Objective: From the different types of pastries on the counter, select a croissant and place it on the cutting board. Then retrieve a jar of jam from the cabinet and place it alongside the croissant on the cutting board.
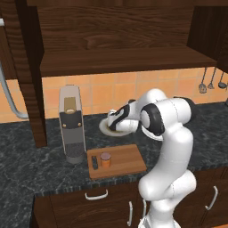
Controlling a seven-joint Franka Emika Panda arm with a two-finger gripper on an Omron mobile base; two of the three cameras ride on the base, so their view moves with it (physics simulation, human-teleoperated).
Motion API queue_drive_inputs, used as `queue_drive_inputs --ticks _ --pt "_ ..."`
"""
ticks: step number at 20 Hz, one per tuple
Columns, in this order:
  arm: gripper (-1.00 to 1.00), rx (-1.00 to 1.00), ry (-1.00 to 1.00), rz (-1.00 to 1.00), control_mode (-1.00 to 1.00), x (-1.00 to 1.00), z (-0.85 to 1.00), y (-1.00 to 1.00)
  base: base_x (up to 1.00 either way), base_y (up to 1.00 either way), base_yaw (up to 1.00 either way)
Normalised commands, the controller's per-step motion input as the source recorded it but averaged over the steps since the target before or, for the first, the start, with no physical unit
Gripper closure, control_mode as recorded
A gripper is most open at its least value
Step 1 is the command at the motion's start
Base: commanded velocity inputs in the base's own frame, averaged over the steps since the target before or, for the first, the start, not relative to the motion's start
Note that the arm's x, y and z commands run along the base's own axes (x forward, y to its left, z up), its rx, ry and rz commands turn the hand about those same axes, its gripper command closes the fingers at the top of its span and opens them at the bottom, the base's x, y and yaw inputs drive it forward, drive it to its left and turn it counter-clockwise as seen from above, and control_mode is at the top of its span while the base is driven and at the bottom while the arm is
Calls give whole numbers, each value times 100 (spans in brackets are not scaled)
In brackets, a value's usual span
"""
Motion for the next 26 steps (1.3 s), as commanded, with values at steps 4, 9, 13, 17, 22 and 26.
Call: queue_drive_inputs --ticks 4,9,13,17,22,26 --pt "-100 -2 2 0 -100 31 -11 0 0 0 0" --pt "-100 -2 4 -5 -100 13 -10 16 0 0 0" --pt "-100 0 1 -2 -100 3 -7 4 0 0 0" --pt "-100 0 12 0 -100 5 -12 3 0 0 0" --pt "100 0 14 0 -100 7 -24 2 0 0 0" --pt "100 0 11 0 -100 12 -21 0 0 0 0"
